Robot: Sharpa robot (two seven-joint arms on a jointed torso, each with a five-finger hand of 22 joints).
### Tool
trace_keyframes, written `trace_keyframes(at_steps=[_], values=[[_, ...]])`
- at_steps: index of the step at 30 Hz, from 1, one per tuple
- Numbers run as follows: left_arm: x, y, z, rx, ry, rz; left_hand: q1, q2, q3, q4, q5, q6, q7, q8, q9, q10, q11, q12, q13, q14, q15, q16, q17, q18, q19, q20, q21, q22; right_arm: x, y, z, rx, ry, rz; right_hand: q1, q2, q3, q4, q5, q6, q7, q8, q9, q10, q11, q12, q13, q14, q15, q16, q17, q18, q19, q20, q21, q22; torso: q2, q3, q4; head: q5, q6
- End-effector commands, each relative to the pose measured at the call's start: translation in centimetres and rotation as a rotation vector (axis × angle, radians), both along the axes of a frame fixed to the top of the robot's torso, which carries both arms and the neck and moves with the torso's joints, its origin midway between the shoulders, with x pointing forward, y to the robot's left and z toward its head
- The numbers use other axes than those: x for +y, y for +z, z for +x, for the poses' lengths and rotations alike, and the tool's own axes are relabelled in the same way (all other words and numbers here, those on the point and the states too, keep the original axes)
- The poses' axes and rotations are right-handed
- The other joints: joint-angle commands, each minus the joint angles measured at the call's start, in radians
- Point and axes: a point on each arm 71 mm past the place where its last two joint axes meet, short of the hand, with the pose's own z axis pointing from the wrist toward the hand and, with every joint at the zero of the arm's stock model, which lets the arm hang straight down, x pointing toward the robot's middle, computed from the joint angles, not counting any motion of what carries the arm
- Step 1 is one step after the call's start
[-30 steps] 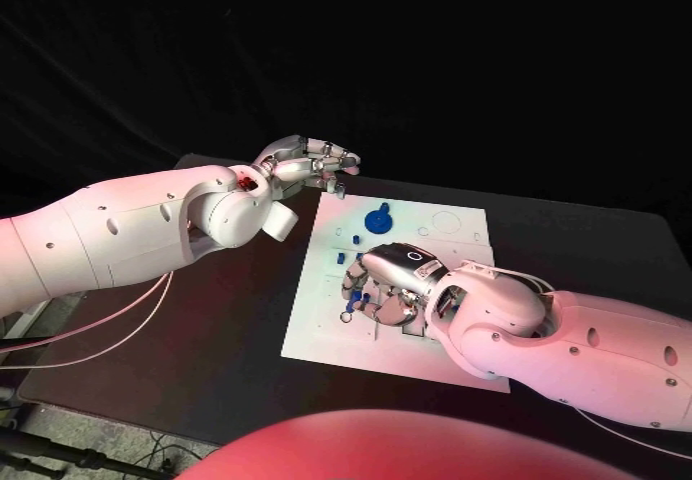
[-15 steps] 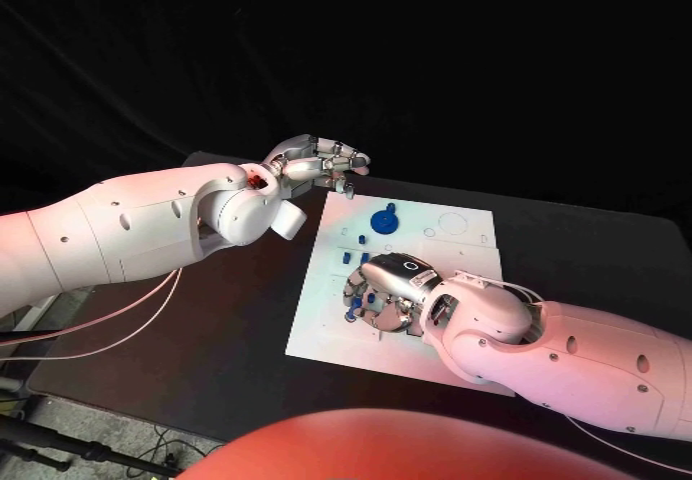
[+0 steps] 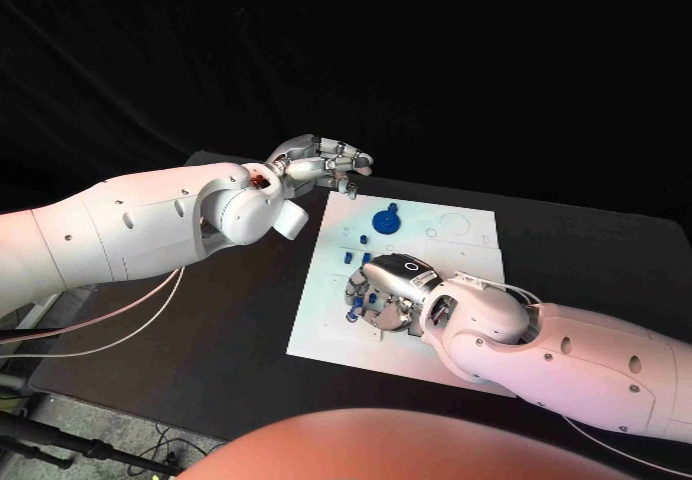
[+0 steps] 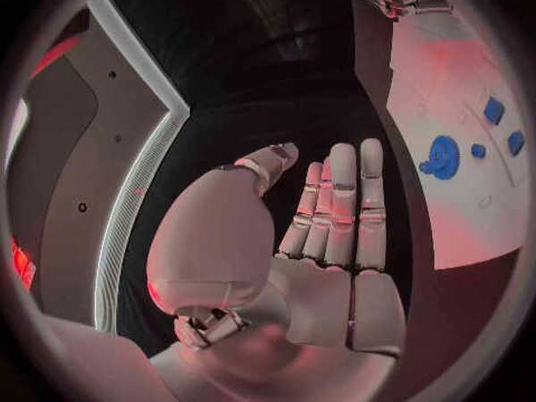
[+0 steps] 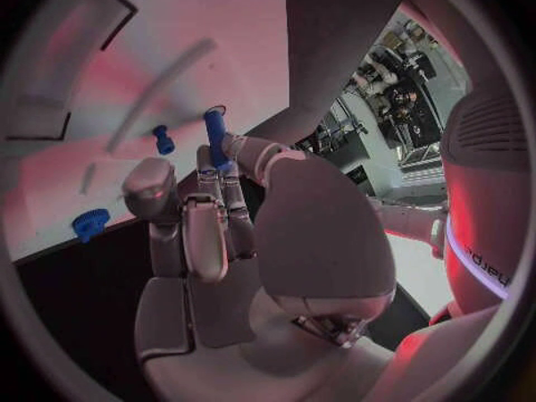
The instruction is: Assemble the parts on the task board
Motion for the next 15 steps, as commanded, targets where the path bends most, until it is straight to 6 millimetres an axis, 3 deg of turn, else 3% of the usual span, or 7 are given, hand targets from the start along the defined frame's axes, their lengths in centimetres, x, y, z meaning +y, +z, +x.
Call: trace_keyframes(at_steps=[1,8,15], values=[[-0.22,0.15,-0.06,-0.003,-0.017,-0.012,0.002,0.004,-0.004,0.003,0.004,-0.008,-0.002,0.005,0.001,-0.003,0.000,0.005,-0.001,-0.006,-0.002,-0.001,0.002,0.010,0.001,0.005,-0.007,-0.001,-0.10,-0.66,-0.15,0.007,0.008,-0.032,0.001,0.008,0.002,-0.004,0.002,-0.008,0.000,0.005,0.001,0.045,-0.045,0.006,0.001,0.028,-0.002,0.003,-0.001,-0.016,-0.002,-0.002,-0.004,0.000,0.000,0.0004,0.0006,0.001,0.000],[-0.17,0.14,-0.05,-0.003,-0.017,-0.011,0.002,0.004,-0.004,0.003,0.004,-0.008,-0.002,0.005,0.001,-0.003,0.000,0.005,-0.001,-0.006,-0.002,-0.001,0.002,0.010,0.001,0.005,-0.007,-0.001,-0.04,-0.77,-0.37,0.013,0.012,-0.032,0.000,0.008,0.003,-0.005,0.002,-0.008,0.000,0.005,0.001,0.046,-0.045,0.006,0.001,0.028,-0.002,0.004,0.000,-0.016,-0.002,-0.002,-0.004,0.001,-0.001,0.0003,-0.0021,0.002,0.000],[-0.17,0.12,-0.06,0.000,-0.020,-0.009,0.002,0.004,-0.004,0.003,0.004,-0.008,-0.002,0.005,0.001,-0.003,0.000,0.005,-0.001,-0.006,-0.002,-0.001,0.002,0.010,0.001,0.005,-0.007,-0.001,-0.08,-0.76,-0.48,0.012,0.010,-0.027,0.000,0.008,0.003,-0.006,0.003,-0.008,0.000,0.005,0.002,0.046,-0.045,0.006,0.001,0.028,-0.002,0.004,0.000,-0.016,-0.002,-0.001,-0.004,0.000,-0.002,-0.0005,-0.0002,-0.001,0.000]])
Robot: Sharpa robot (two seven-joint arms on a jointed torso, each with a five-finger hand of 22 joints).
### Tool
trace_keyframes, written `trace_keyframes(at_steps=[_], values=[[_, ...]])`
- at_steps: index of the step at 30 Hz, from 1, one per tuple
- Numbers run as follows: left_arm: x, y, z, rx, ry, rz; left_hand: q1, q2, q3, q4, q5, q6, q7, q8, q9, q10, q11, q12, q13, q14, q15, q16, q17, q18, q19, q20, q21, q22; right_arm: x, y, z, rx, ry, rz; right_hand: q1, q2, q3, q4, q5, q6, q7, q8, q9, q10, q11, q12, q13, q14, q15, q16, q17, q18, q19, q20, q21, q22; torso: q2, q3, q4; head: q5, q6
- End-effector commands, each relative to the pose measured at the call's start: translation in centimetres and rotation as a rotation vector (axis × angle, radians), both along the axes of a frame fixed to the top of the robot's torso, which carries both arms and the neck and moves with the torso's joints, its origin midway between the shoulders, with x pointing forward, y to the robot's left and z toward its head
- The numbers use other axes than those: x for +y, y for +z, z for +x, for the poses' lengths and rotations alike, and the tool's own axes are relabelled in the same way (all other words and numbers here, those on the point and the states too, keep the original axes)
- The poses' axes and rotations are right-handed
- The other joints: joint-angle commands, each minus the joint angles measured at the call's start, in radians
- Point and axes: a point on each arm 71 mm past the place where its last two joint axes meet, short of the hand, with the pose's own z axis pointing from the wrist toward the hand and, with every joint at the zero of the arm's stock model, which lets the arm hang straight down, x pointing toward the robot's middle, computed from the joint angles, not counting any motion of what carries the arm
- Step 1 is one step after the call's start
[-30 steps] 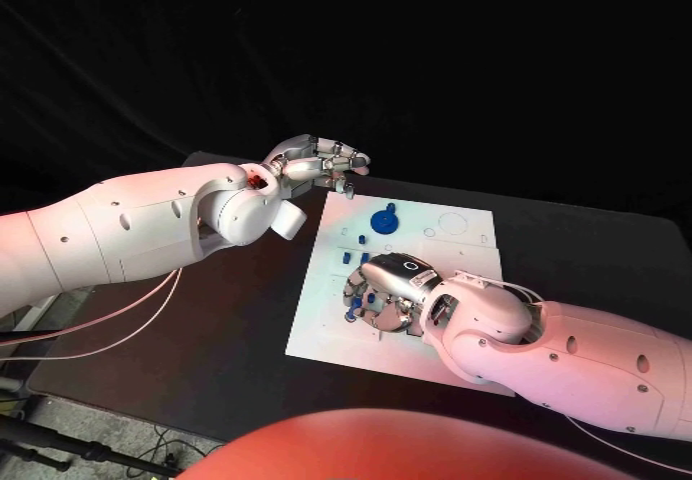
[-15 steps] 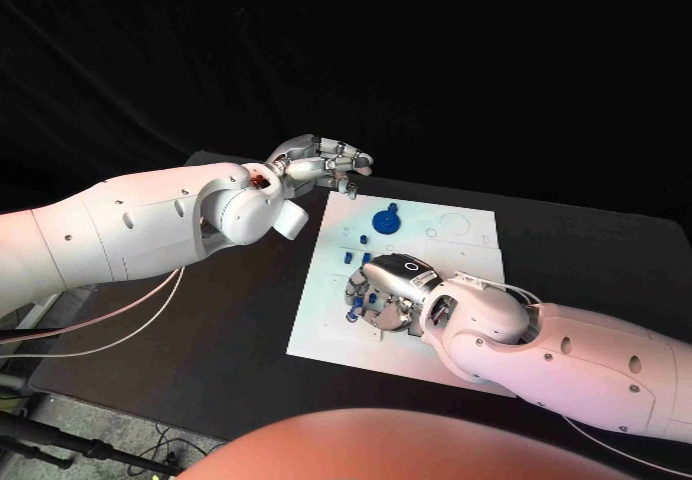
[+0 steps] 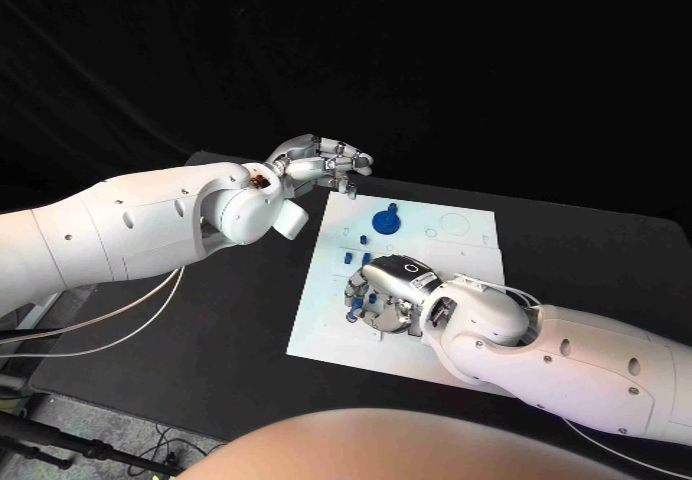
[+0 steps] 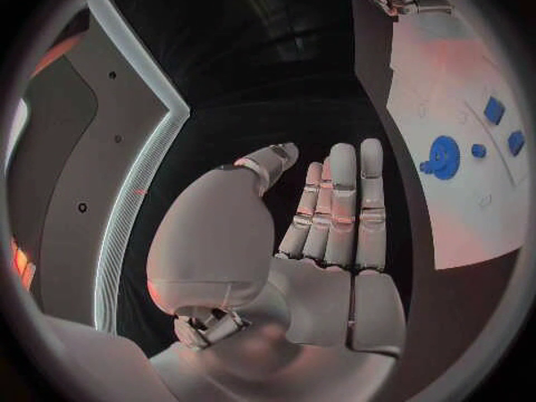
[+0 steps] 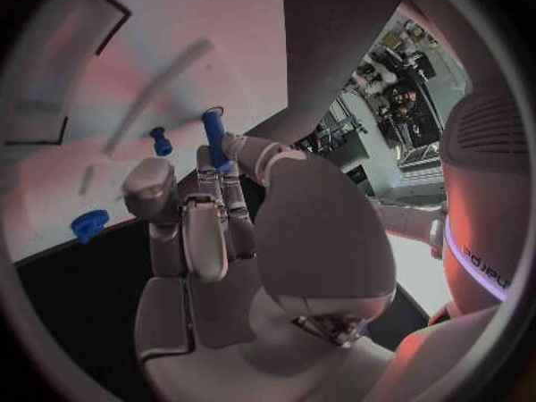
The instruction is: Assemble the parts on the task board
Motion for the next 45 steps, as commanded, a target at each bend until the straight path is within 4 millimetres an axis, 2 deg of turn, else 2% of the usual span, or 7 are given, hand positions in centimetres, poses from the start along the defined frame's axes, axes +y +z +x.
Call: trace_keyframes(at_steps=[1,7,12,45], values=[[-0.23,0.10,-0.07,0.000,-0.021,-0.009,0.003,0.003,-0.005,0.004,0.004,-0.009,-0.001,0.007,0.001,-0.005,0.000,0.006,-0.001,-0.006,-0.002,-0.001,0.001,0.010,0.001,0.005,-0.007,-0.002,-0.13,-0.62,-0.26,0.011,0.005,-0.032,0.002,0.011,0.002,-0.004,0.004,-0.008,0.000,0.006,0.001,0.046,-0.046,0.003,0.002,0.028,-0.002,0.003,-0.001,-0.015,-0.002,-0.002,-0.005,0.000,-0.001,-0.0006,0.0016,-0.002,0.000],[-0.22,0.07,-0.06,0.003,-0.024,-0.006,0.003,0.003,-0.006,0.004,0.004,-0.009,-0.001,0.007,0.001,-0.005,0.000,0.006,-0.001,-0.006,-0.002,-0.001,0.001,0.010,0.001,0.005,-0.007,-0.002,-0.21,-0.53,-0.18,0.001,-0.006,-0.020,0.002,0.012,0.007,-0.011,0.009,-0.009,0.000,0.006,0.004,0.047,-0.046,0.002,0.004,0.029,-0.003,0.004,0.002,-0.015,-0.002,-0.002,-0.005,0.001,-0.001,0.0002,0.0014,-0.001,0.000],[-0.19,0.06,-0.06,0.004,-0.024,-0.005,0.003,0.003,-0.006,0.004,0.004,-0.009,-0.001,0.007,0.001,-0.005,0.000,0.006,-0.001,-0.006,-0.002,-0.001,0.001,0.010,0.001,0.005,-0.007,-0.002,-0.16,-0.47,-0.20,-0.002,-0.007,-0.014,0.001,0.012,0.008,-0.013,0.010,-0.010,0.000,0.006,0.005,0.047,-0.046,0.001,0.005,0.029,-0.003,0.004,0.002,-0.015,-0.002,-0.002,-0.004,0.002,0.000,-0.0010,0.0011,-0.002,0.000],[-0.04,0.01,-0.05,0.007,-0.024,0.000,0.004,0.002,-0.007,0.004,0.004,-0.011,-0.001,0.008,0.001,-0.009,0.001,0.007,-0.002,-0.007,-0.001,0.000,0.001,0.010,0.001,0.005,-0.008,-0.003,-0.12,-0.47,-0.36,0.005,-0.009,-0.014,-0.002,0.011,0.011,-0.018,0.014,-0.011,0.001,0.006,0.008,0.048,-0.045,0.000,0.007,0.029,-0.003,0.004,0.001,-0.015,-0.003,-0.002,-0.005,0.002,-0.001,-0.0019,0.0008,0.002,0.000]])
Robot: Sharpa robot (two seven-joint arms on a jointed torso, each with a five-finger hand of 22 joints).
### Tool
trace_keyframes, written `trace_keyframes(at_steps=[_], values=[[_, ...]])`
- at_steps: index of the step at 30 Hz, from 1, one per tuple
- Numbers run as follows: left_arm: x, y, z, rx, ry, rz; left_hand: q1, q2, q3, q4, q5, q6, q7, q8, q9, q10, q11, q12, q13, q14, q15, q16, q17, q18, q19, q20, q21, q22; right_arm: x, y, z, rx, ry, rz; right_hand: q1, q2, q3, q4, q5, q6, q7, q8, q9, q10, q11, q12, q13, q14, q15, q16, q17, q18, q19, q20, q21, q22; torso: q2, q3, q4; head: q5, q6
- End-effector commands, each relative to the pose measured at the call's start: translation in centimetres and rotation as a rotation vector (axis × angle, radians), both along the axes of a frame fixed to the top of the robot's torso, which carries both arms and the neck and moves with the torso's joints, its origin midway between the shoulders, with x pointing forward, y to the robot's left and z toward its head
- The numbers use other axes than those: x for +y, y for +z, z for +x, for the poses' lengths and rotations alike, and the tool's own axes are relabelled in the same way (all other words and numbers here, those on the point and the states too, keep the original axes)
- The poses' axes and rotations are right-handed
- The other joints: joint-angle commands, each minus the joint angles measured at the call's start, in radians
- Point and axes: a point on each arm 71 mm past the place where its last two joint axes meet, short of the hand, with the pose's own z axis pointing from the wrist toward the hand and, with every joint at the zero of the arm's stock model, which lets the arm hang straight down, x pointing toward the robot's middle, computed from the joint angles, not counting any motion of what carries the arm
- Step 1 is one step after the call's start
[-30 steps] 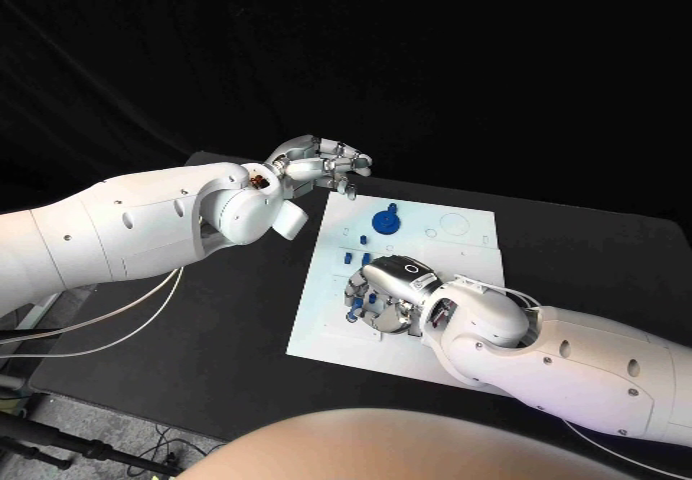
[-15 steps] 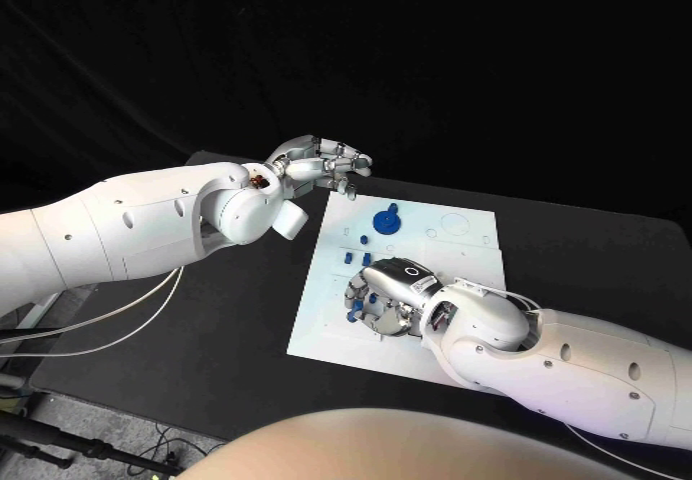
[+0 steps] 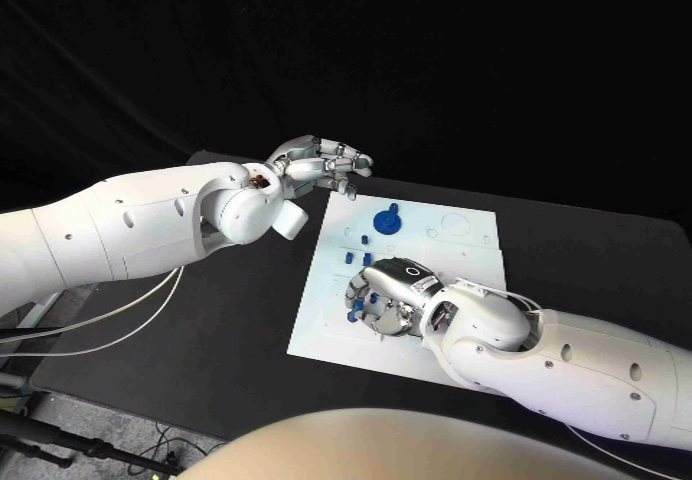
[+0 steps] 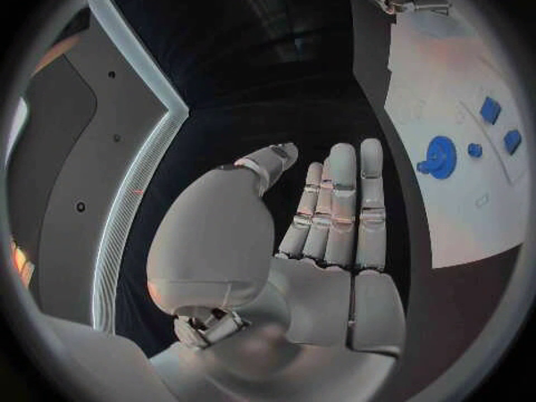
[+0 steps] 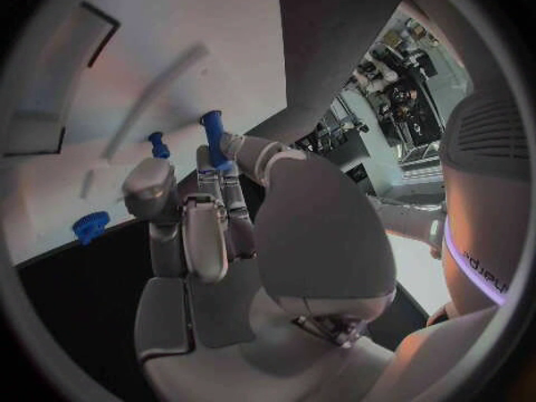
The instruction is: Assemble the parts on the task board
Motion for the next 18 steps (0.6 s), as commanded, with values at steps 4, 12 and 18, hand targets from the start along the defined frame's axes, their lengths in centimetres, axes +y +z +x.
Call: trace_keyframes(at_steps=[4,12,18], values=[[-0.20,0.12,-0.09,-0.002,-0.018,-0.006,0.004,0.002,-0.004,0.002,0.004,-0.004,-0.001,0.005,0.001,-0.009,0.001,0.007,-0.001,-0.007,-0.001,0.000,0.002,0.010,0.001,0.005,-0.004,-0.001,0.10,-0.40,0.02,0.012,0.008,-0.039,-0.007,0.008,0.000,-0.007,0.004,-0.008,-0.002,0.006,0.002,0.048,-0.045,0.005,0.003,0.029,-0.002,0.004,0.000,-0.015,-0.004,-0.002,-0.007,0.000,0.001,-0.0005,-0.0003,0.000,0.000],[-0.21,0.13,-0.12,-0.001,-0.020,-0.005,0.004,0.002,-0.004,0.002,0.004,-0.004,-0.001,0.005,0.001,-0.009,0.001,0.007,-0.001,-0.007,-0.001,0.000,0.002,0.010,0.001,0.005,-0.004,-0.001,0.44,-0.87,0.08,0.015,0.014,-0.072,-0.012,0.006,0.000,-0.009,0.003,-0.011,-0.001,0.005,0.004,0.045,-0.044,0.002,0.004,0.028,-0.002,0.003,-0.003,-0.014,-0.005,-0.001,-0.009,-0.001,0.001,0.0000,0.0008,-0.001,0.000],[-0.21,0.13,-0.12,-0.002,-0.019,-0.004,0.004,0.002,-0.004,0.002,0.004,-0.004,-0.001,0.005,0.001,-0.009,0.001,0.007,-0.001,-0.007,-0.001,0.000,0.002,0.010,0.001,0.005,-0.004,-0.001,0.63,-1.12,-0.06,0.030,0.021,-0.079,-0.024,0.003,0.005,-0.015,0.001,-0.021,0.002,0.000,0.006,0.036,-0.040,-0.007,0.005,0.027,0.001,0.002,-0.005,-0.014,-0.008,0.001,-0.013,-0.002,0.001,-0.0005,0.0010,0.001,0.000]])
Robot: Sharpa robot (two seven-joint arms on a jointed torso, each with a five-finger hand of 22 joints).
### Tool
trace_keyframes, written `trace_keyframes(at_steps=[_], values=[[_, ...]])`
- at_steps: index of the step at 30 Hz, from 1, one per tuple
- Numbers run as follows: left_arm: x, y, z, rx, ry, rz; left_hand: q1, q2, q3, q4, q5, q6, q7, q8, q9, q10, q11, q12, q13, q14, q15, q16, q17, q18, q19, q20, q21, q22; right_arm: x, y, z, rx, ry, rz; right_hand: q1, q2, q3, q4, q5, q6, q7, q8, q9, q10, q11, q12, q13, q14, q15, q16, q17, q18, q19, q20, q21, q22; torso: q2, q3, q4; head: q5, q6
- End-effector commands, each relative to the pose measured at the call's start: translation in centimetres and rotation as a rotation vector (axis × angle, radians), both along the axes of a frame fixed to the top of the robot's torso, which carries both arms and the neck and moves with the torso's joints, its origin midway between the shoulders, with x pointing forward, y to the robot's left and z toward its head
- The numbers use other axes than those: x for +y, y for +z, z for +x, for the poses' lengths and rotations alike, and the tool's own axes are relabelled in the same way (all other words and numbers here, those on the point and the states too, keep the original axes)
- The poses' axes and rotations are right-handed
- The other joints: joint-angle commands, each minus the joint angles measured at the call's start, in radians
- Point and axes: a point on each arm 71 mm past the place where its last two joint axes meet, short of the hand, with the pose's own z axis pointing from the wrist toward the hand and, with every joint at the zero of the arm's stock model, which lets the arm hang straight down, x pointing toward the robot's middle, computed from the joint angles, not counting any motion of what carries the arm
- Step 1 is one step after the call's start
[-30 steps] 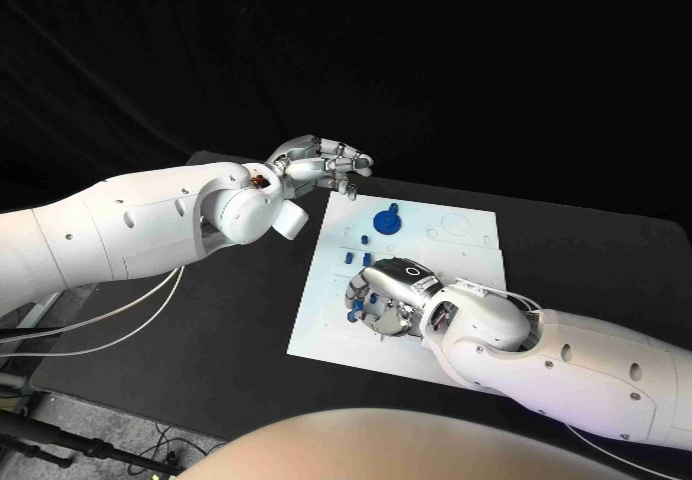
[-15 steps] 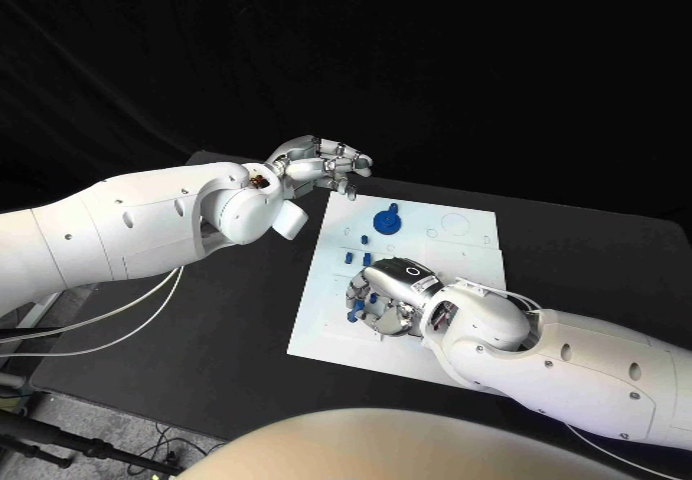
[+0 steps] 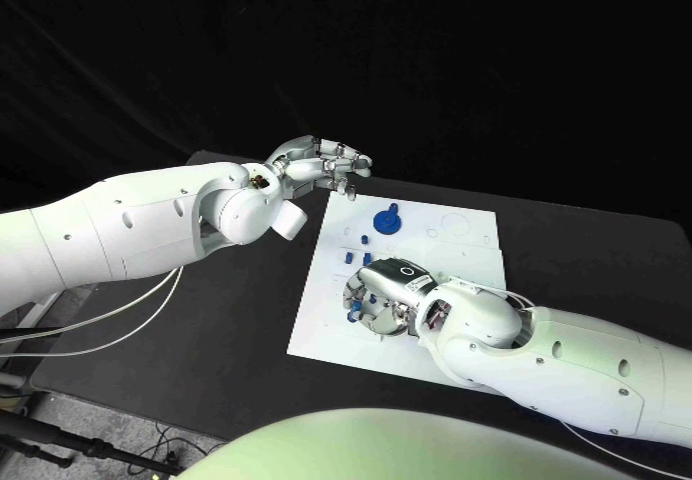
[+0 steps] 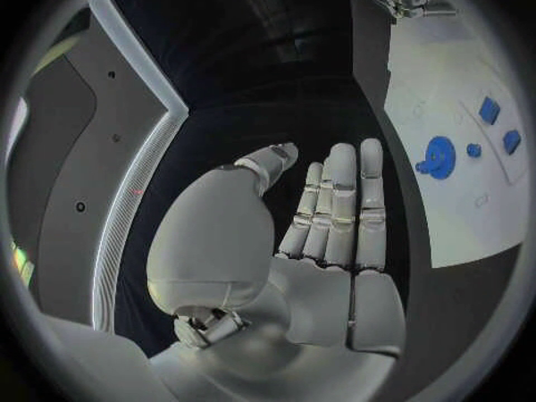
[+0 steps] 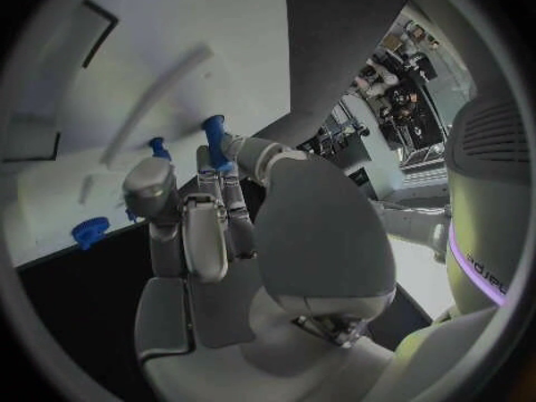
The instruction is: Assemble the parts on the task board
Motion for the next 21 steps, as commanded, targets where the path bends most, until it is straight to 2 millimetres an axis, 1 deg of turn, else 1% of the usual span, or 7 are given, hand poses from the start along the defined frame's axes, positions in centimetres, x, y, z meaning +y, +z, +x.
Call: trace_keyframes(at_steps=[1,6,10,14,18,20,21], values=[[-0.2,0.1,-0.1,-0.003,-0.017,-0.006,0.004,0.002,-0.005,0.003,0.004,-0.006,0.000,0.006,0.000,-0.012,0.001,0.008,-0.001,-0.008,-0.001,0.000,0.002,0.010,0.001,0.005,-0.004,-0.002,0.0,-0.7,-0.3,0.031,0.015,-0.049,-0.015,-0.003,0.002,-0.007,0.002,-0.013,0.001,-0.003,0.001,0.031,-0.038,-0.010,0.001,0.027,0.003,0.001,-0.001,-0.014,-0.008,0.002,-0.007,-0.001,0.001,-0.0004,0.0003,0.002,0.000],[-0.1,0.1,-0.1,-0.004,-0.013,-0.004,0.004,0.002,-0.005,0.003,0.004,-0.006,0.000,0.006,0.000,-0.012,0.001,0.008,-0.001,-0.008,-0.001,0.000,0.002,0.010,0.001,0.005,-0.004,-0.002,0.2,-0.8,-0.6,0.062,0.027,-0.041,-0.059,-0.029,0.005,-0.009,0.021,-0.054,0.018,-0.031,-0.006,-0.023,-0.018,-0.049,-0.012,0.025,0.020,0.000,-0.006,-0.013,-0.015,0.015,-0.021,-0.007,0.000,0.0000,-0.0022,0.001,0.000],[0.0,0.1,-0.1,-0.003,-0.012,-0.003,0.004,0.002,-0.005,0.003,0.004,-0.006,0.000,0.006,0.000,-0.012,0.001,0.008,-0.001,-0.008,-0.001,0.000,0.002,0.010,0.001,0.005,-0.004,-0.002,0.0,-0.6,-0.6,0.061,0.019,-0.022,-0.084,-0.055,-0.003,-0.019,0.032,-0.088,0.037,-0.056,-0.019,-0.095,0.006,-0.083,-0.033,0.024,0.039,0.002,-0.004,-0.008,-0.031,0.033,-0.051,-0.026,-0.001,0.0001,0.0000,-0.001,0.000],[0.1,0.1,-0.1,-0.002,-0.011,-0.002,0.005,0.002,-0.006,0.003,0.004,-0.007,0.000,0.007,0.000,-0.013,0.002,0.008,-0.001,-0.008,-0.001,0.000,0.002,0.010,0.001,0.006,-0.004,-0.002,-0.4,-0.4,-0.5,0.048,-0.003,0.005,-0.089,-0.066,-0.036,-0.037,0.029,-0.127,0.044,-0.077,-0.032,-0.164,0.015,-0.087,-0.047,0.018,0.049,0.003,-0.008,-0.003,-0.041,0.045,-0.069,-0.035,-0.002,0.0008,-0.0011,-0.001,0.000],[0.3,0.1,0.0,-0.002,-0.006,0.000,0.005,0.001,-0.006,0.003,0.004,-0.007,0.000,0.007,0.000,-0.013,0.002,0.009,-0.001,-0.008,-0.001,0.000,0.002,0.010,0.001,0.006,-0.004,-0.002,-0.9,-0.2,-0.5,0.037,-0.023,0.032,-0.088,-0.055,-0.116,-0.040,0.004,-0.161,0.049,-0.089,-0.046,-0.213,0.022,-0.067,-0.054,0.010,0.056,0.001,-0.017,-0.001,-0.052,0.053,-0.089,-0.045,-0.003,0.0015,-0.0036,-0.004,0.000],[0.3,0.1,0.0,-0.002,-0.003,0.001,0.005,0.001,-0.006,0.003,0.004,-0.008,0.000,0.007,0.000,-0.015,0.002,0.008,-0.002,-0.008,0.000,0.000,0.002,0.010,0.001,0.006,-0.004,-0.003,-1.3,0.2,-0.6,0.031,-0.028,0.058,-0.043,-0.013,-0.270,-0.016,-0.023,-0.214,0.046,-0.096,-0.066,-0.268,0.030,-0.031,-0.065,0.004,0.063,-0.001,-0.027,0.003,-0.058,0.060,-0.111,-0.057,-0.003,0.0011,-0.0036,-0.008,0.000],[0.4,0.1,0.0,-0.002,-0.003,0.001,0.005,0.000,-0.007,0.003,0.004,-0.009,0.001,0.007,0.000,-0.016,0.002,0.008,-0.002,-0.008,0.000,0.000,0.002,0.010,0.001,0.006,-0.004,-0.003,-1.3,0.3,-0.6,0.030,-0.028,0.065,-0.035,-0.010,-0.291,-0.009,-0.023,-0.218,0.047,-0.094,-0.069,-0.274,0.030,-0.023,-0.067,0.004,0.063,-0.001,-0.029,0.003,-0.059,0.060,-0.114,-0.059,-0.004,0.0011,-0.0037,-0.009,0.000]])
